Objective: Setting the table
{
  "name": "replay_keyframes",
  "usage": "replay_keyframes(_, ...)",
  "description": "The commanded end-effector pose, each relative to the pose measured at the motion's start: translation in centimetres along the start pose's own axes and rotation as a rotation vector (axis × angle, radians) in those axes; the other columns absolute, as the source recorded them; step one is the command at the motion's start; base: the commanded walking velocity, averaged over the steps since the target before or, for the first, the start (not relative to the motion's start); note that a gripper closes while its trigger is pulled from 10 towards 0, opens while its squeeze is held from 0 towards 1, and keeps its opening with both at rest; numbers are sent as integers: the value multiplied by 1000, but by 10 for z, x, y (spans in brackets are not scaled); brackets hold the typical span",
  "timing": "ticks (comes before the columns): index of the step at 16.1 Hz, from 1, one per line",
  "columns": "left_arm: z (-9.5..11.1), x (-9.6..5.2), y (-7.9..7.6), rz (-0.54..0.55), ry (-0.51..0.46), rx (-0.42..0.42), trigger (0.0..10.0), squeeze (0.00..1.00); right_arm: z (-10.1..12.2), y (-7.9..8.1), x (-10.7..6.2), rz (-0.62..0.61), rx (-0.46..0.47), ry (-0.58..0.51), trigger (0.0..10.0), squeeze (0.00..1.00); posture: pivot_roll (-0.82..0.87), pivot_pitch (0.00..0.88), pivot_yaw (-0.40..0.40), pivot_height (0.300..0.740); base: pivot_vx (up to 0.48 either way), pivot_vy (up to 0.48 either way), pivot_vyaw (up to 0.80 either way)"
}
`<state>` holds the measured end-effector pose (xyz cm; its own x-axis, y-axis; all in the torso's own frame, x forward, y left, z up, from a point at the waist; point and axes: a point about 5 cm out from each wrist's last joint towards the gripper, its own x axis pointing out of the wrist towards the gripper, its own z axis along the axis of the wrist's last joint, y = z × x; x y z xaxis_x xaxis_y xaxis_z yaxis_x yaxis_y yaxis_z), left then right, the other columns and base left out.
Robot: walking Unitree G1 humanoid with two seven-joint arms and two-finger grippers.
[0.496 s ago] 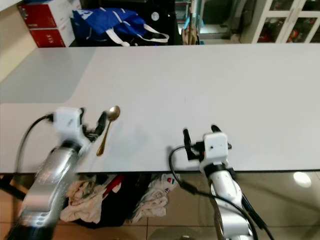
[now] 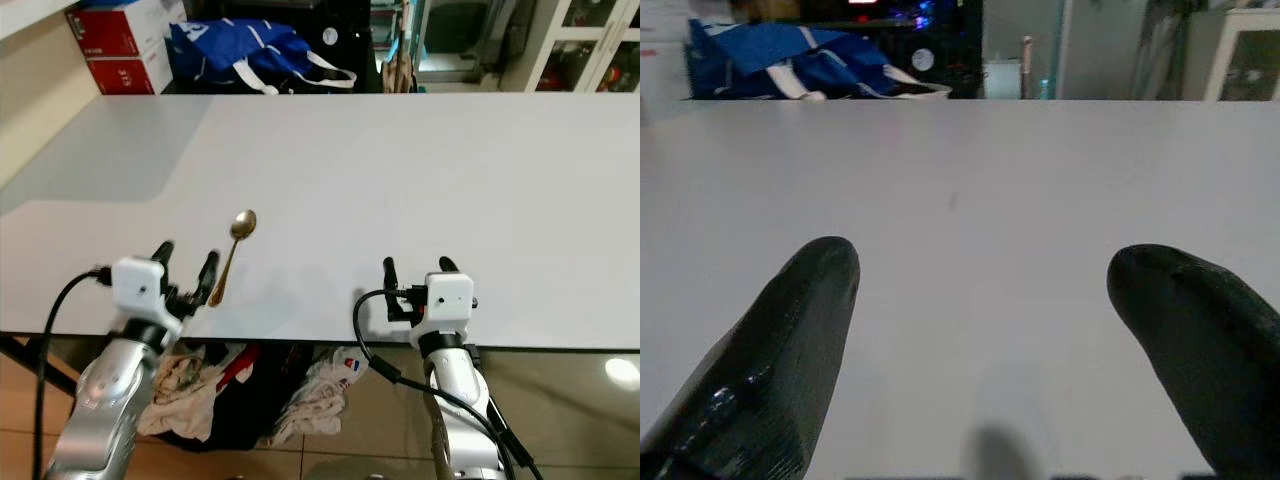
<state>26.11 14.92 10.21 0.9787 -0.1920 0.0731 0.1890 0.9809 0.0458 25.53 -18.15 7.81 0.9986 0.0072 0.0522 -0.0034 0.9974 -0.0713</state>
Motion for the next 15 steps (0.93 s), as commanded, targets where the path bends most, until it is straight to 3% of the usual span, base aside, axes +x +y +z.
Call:
replay_keyframes(1, -3, 3, -1, -13, 19, -16, 10000, 0, 4, -4, 1, -15, -16, -23, 10000, 0, -186, 0, 101, 735, 0, 0, 0)
replay_keyframes(6, 1, 35, -20, -83, 9, -85, 10000, 0, 11, -16, -5, -45, -77, -50, 10000, 0, -279, 0, 133, 735, 0, 0, 0)
replay_keyframes(9, -1, 39, -30, -119, 18, -106, 10000, 0, 13, -18, -13, -57, -87, -55, 10000, 0, -309, 0, 157, 735, 0, 0, 0)
replay_keyframes(11, 1, 40, -33, -136, 18, -101, 10000, 0, 12, -18, -18, -73, -86, -51, 10000, 0, -313, 0, 174, 735, 0, 0, 0)
replay_keyframes(13, 6, 38, -26, -122, 28, -57, 10000, 0, 10, -14, -20, -77, -79, -44, 10000, 0, -299, 0, 171, 735, 0, 0, 0)
replay_keyframes(15, 8, 18, -10, -47, 64, -46, 10000, 0, 11, -10, -19, -63, -67, -47, 10000, 0, -266, 0, 156, 735, 0, 0, 0)
